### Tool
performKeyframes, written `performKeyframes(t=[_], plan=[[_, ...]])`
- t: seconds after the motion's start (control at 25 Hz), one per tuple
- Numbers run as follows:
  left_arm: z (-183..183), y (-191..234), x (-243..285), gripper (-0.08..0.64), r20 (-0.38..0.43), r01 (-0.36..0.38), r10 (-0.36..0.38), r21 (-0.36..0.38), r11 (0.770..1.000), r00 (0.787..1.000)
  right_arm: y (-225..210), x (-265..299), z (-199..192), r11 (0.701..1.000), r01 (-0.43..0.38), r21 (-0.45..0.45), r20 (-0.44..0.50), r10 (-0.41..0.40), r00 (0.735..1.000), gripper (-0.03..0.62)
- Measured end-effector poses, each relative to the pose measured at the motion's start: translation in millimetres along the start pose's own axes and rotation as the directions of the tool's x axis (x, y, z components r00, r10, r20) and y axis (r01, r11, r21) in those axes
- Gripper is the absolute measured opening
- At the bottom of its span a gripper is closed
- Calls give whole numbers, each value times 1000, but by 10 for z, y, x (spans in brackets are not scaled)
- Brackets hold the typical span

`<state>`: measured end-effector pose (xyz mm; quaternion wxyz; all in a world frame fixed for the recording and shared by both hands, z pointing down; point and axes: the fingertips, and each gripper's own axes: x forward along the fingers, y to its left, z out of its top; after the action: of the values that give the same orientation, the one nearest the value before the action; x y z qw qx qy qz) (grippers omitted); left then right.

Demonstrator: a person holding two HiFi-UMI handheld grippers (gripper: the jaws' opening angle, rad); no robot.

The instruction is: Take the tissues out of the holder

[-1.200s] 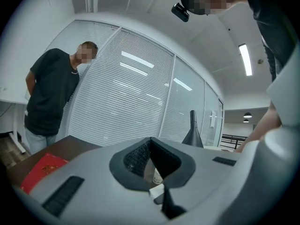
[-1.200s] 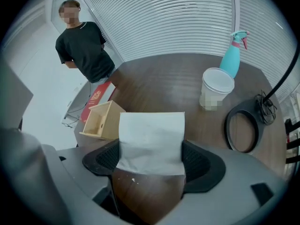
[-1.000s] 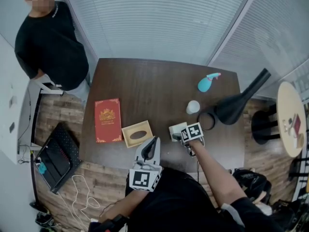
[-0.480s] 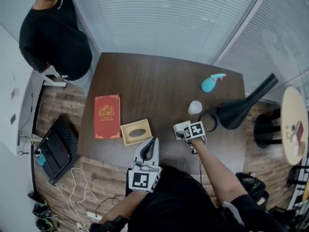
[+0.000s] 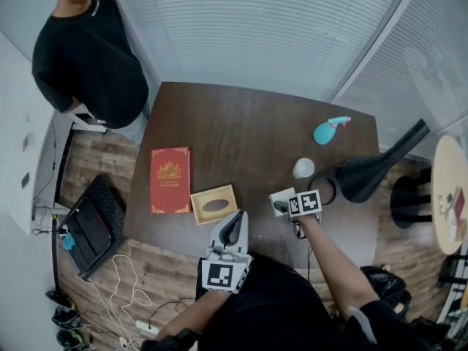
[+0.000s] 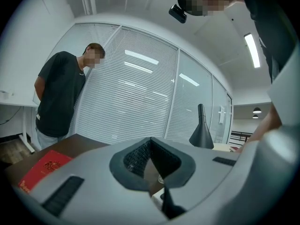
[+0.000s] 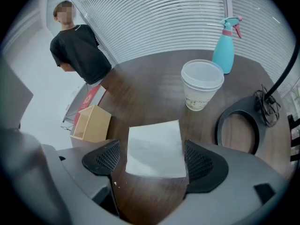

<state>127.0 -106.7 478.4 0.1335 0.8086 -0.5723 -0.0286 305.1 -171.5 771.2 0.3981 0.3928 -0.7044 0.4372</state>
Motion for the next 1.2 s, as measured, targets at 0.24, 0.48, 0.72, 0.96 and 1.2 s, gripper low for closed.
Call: performKeyframes(t=[0.24,0.48,0.72,0.96,1.2], plan=[[15,67,-52,-2,3,18,-18,-7,1000,1000,99,-167,63,1000,9,29,86,-12,996,422],[85,134,-117,-2,1,45,-45,-13,999,999,316,-436,200,1000,-13,17,211,9,977,411],[159,277,-255,-2,-7,63,-63,-7,998,998,701,-864,394,996,-83,-28,400,87,912,404],[332,454,-369,-2,15,74,-74,-43,996,997,1279,-1318,512,992,-65,-113,549,116,828,359],[516,622,-437,-2,41,77,-76,-32,997,996,1902,-1684,572,980,-48,-192,635,162,756,350]])
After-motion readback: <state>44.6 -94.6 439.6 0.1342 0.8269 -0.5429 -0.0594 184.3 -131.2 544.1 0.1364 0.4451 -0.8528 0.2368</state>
